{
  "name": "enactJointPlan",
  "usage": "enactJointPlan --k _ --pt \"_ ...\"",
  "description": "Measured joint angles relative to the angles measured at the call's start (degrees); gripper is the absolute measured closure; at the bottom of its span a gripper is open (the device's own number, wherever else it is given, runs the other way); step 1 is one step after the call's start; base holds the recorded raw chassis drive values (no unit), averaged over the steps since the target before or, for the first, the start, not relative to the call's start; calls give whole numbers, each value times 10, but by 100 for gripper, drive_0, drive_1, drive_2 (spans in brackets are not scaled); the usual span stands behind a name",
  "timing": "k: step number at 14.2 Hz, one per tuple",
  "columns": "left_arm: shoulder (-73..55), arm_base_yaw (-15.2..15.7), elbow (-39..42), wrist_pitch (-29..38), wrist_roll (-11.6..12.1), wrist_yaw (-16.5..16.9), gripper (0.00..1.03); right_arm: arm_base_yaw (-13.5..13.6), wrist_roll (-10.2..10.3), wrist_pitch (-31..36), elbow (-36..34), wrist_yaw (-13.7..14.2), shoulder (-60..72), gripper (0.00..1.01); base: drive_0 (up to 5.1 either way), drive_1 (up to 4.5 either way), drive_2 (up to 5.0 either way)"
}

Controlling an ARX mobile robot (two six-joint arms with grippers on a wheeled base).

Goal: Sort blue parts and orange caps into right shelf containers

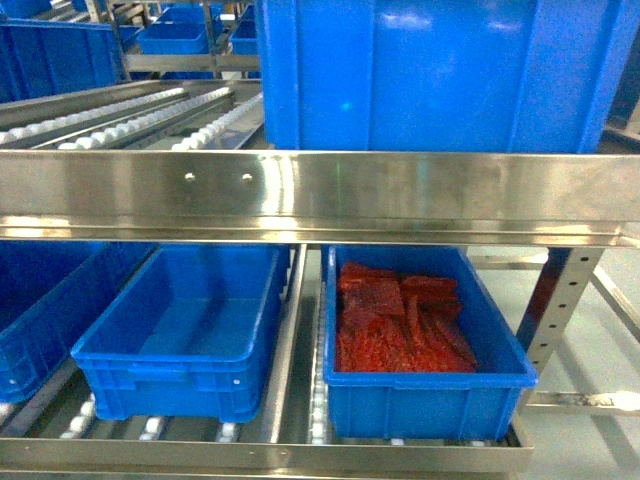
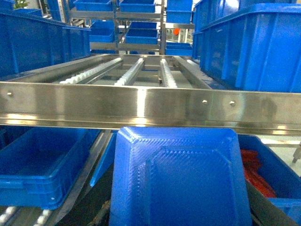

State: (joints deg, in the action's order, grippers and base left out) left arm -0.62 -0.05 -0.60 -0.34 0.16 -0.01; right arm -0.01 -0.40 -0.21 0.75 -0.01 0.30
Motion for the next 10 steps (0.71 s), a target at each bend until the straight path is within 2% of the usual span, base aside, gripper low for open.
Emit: enactJointPlan --k 10 --pt "0 0 0 -1 0 0 60 0 0 0 0 0 0 57 -499 247 247"
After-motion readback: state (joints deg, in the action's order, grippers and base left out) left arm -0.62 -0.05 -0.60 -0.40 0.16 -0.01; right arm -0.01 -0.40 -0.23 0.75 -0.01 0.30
